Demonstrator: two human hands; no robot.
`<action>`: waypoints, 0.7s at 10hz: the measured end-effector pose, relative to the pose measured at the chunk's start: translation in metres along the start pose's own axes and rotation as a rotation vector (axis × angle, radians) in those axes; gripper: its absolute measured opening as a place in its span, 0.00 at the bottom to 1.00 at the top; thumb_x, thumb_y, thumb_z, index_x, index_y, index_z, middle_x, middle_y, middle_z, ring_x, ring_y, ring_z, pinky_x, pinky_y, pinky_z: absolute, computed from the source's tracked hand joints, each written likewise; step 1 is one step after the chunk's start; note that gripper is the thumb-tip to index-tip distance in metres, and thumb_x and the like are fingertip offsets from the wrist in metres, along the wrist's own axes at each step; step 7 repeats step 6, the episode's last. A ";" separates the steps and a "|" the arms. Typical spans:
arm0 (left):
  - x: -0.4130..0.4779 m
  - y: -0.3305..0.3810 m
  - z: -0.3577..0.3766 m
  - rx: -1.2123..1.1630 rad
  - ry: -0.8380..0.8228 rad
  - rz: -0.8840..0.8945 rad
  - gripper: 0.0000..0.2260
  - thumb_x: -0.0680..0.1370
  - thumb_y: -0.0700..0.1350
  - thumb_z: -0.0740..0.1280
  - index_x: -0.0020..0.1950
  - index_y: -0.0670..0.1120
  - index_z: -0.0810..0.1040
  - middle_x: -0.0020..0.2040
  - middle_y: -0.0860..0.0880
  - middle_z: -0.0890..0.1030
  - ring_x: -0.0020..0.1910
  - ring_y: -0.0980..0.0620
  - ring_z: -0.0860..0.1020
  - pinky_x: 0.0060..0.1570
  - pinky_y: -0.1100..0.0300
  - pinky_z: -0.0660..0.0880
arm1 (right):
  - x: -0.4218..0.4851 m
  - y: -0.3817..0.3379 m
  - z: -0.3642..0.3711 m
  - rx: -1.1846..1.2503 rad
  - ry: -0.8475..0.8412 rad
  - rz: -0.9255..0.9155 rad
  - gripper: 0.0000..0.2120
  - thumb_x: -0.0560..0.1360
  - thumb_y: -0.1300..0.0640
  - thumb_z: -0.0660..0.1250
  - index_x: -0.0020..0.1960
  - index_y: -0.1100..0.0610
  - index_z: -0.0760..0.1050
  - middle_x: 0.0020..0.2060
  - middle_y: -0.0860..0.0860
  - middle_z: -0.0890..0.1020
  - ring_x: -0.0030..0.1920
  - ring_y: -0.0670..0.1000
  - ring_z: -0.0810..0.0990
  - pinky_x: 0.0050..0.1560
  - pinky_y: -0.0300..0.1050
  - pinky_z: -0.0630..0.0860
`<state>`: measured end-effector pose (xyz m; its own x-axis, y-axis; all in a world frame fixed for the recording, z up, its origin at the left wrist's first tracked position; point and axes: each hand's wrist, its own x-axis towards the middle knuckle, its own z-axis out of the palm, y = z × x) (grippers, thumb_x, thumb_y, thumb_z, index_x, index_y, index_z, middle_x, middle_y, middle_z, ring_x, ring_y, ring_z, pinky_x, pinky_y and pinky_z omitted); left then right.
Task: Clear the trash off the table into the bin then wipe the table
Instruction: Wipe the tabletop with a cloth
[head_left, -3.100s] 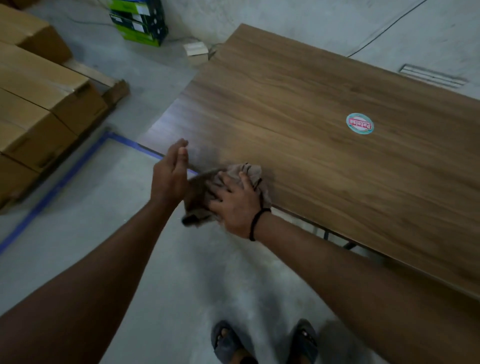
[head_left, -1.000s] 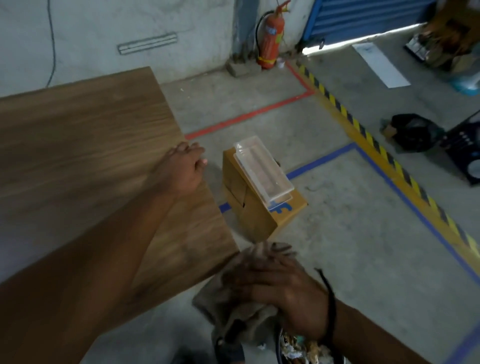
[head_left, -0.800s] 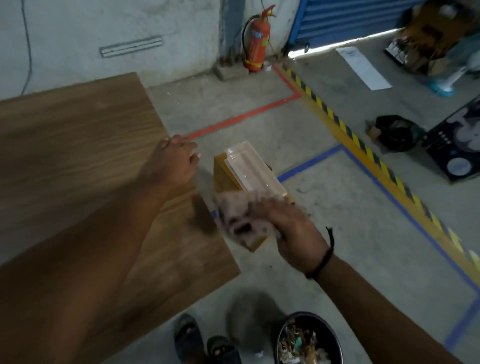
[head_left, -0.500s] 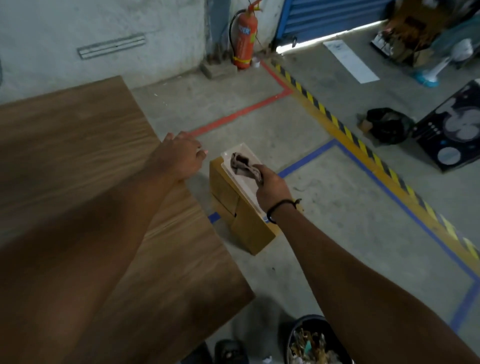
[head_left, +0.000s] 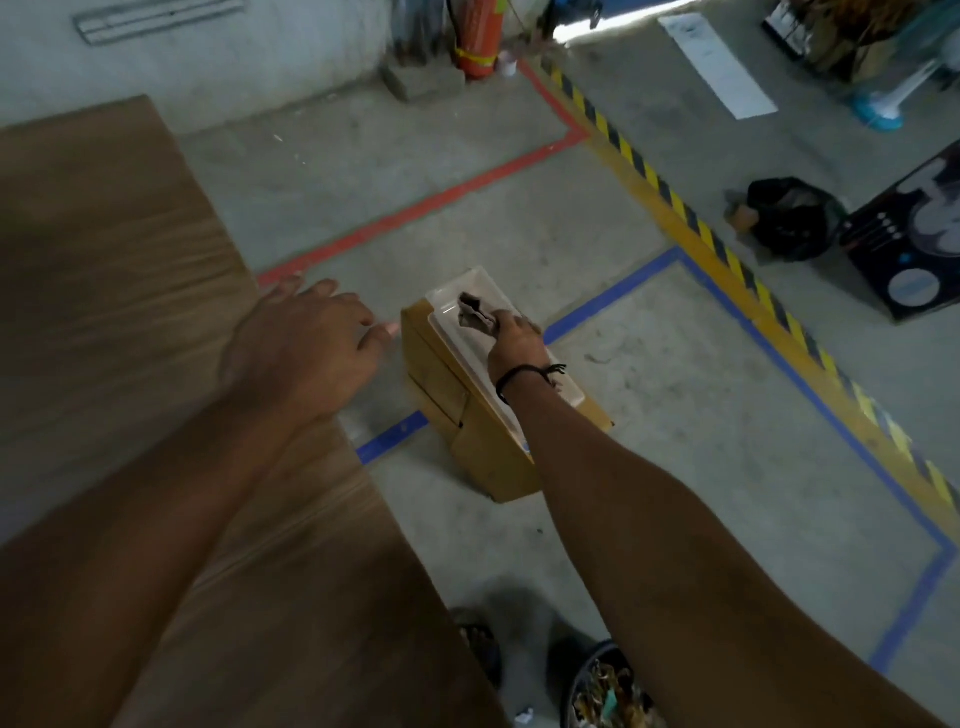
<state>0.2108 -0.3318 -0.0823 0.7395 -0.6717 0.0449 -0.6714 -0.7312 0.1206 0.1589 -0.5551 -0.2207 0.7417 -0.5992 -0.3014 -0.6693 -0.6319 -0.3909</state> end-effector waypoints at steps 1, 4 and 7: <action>0.001 -0.005 0.009 -0.005 0.007 -0.026 0.18 0.79 0.56 0.58 0.57 0.47 0.80 0.61 0.46 0.79 0.65 0.46 0.72 0.68 0.50 0.63 | 0.019 0.006 0.016 -0.072 0.009 0.025 0.19 0.79 0.60 0.53 0.69 0.53 0.66 0.67 0.57 0.70 0.66 0.61 0.68 0.66 0.57 0.66; -0.002 -0.004 0.011 -0.071 0.048 -0.049 0.25 0.77 0.61 0.54 0.57 0.46 0.81 0.61 0.45 0.80 0.66 0.47 0.73 0.68 0.51 0.62 | 0.032 0.028 0.060 -0.034 -0.228 0.217 0.32 0.75 0.34 0.57 0.72 0.52 0.63 0.68 0.59 0.70 0.68 0.61 0.68 0.68 0.59 0.64; -0.001 -0.003 0.009 -0.121 0.032 -0.085 0.27 0.75 0.63 0.51 0.54 0.48 0.82 0.58 0.46 0.82 0.62 0.47 0.76 0.68 0.50 0.64 | 0.024 0.015 0.030 0.142 -0.226 0.173 0.30 0.77 0.41 0.61 0.70 0.59 0.64 0.63 0.59 0.75 0.62 0.61 0.74 0.62 0.55 0.70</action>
